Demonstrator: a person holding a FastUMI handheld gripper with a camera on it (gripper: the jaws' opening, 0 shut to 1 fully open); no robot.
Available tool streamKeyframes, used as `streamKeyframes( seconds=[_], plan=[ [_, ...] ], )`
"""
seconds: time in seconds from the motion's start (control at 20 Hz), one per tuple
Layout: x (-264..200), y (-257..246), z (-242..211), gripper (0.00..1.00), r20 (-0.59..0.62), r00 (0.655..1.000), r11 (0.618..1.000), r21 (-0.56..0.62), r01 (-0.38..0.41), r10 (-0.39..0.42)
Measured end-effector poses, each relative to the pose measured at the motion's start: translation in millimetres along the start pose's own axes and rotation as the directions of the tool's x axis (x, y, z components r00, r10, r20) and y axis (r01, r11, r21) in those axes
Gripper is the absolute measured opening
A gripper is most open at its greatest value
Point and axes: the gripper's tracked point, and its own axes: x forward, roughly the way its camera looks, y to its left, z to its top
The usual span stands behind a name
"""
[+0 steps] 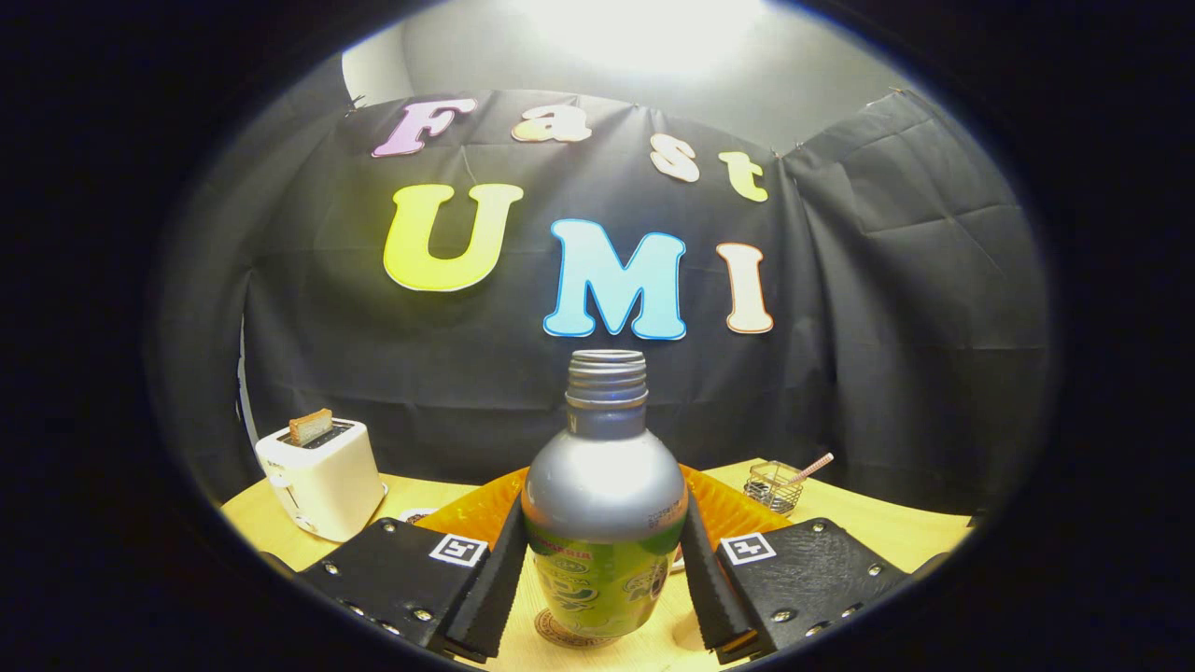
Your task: Take the bottle from table, then pour the juice into the cup, finally place the bottle on the coaster
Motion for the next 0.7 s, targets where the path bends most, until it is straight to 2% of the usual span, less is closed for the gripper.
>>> streamKeyframes(
  seconds=[0.4, 0.7],
  plan=[
    [20, 10, -35, 0.76, -0.047, 0.998, 1.000, 0.002, -0.030, 0.030],
    [34, 14, -66, 0.76, -0.082, 0.996, 0.998, 0.052, -0.042, 0.046]
  ],
)
